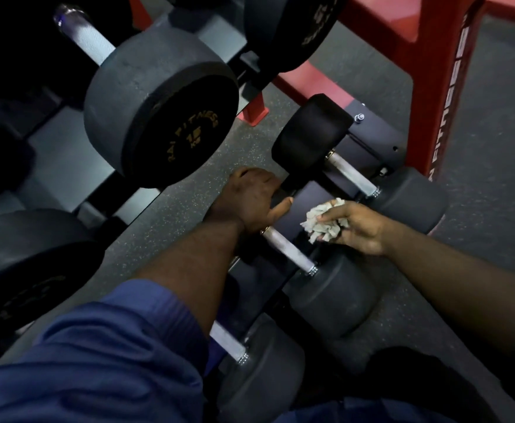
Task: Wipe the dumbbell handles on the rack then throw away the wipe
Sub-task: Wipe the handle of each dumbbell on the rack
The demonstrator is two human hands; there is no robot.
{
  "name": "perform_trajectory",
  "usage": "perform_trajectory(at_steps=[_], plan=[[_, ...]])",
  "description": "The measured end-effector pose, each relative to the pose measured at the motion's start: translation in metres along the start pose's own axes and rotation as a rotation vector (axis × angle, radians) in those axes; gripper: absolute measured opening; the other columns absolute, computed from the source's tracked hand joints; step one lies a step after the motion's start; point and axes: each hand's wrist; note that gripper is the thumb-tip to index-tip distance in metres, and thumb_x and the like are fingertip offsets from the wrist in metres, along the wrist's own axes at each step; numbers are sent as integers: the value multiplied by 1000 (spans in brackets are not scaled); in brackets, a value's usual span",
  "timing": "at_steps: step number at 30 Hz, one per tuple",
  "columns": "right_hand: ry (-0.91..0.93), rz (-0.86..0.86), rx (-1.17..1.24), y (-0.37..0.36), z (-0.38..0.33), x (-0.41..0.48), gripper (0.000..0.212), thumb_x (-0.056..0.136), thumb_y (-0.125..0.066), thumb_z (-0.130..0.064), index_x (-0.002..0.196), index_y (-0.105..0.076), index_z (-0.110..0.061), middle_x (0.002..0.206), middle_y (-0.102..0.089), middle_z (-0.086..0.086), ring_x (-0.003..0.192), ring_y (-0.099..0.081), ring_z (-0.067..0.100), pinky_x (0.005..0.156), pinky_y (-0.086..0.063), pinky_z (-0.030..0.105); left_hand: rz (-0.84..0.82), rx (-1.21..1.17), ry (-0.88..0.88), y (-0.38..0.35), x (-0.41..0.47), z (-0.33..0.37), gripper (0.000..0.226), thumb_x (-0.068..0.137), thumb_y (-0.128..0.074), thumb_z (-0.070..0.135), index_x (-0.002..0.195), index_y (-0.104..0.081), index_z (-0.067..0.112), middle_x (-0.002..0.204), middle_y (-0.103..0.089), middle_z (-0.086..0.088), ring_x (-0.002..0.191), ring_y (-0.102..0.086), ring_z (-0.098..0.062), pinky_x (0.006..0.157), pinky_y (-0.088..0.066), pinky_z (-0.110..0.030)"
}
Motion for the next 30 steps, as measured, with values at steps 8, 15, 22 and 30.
perform_trajectory(at_steps=[8, 15, 22, 30], plan=[[-18, -106, 231, 62, -72, -14, 56, 97, -48, -54, 136, -61, -17, 132, -67, 13, 123, -64, 32, 106, -46, 51, -10, -43, -120, 8, 74, 35, 60, 94, -51, 61, 117, -65, 8, 123, -61, -15, 111, -57, -35, 97, -46, -45], [130, 11, 400, 90, -94, -13, 39, 103, -40, -4, 138, -56, -2, 129, -68, 17, 116, -68, 28, 96, -57, 38, -37, -53, -141, 17, 180, 51, 53, 95, -46, 52, 129, -64, 15, 131, -62, -16, 124, -54, -36, 107, -41, -46], [404, 336, 23, 105, -83, 32, 20, 96, -61, 2, 109, -71, -8, 106, -75, 11, 97, -73, 25, 83, -61, 35, 122, 25, -102, -18, 207, 38, 47, 101, -39, 39, 110, -76, 12, 115, -74, -10, 116, -64, -33, 100, -49, -46], [470, 742, -732, 56, -88, 94, 12, 77, -78, -20, 87, -77, -13, 90, -77, 8, 91, -70, 27, 78, -50, 27, 199, 1, -104, -40, 207, 24, 41, 103, -44, 34, 122, -75, 15, 130, -72, -6, 129, -61, -30, 111, -43, -46]])
Point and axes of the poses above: each hand's wrist, its own x-axis towards the middle knuckle, its own y-axis out of the back of the hand, z = x × y
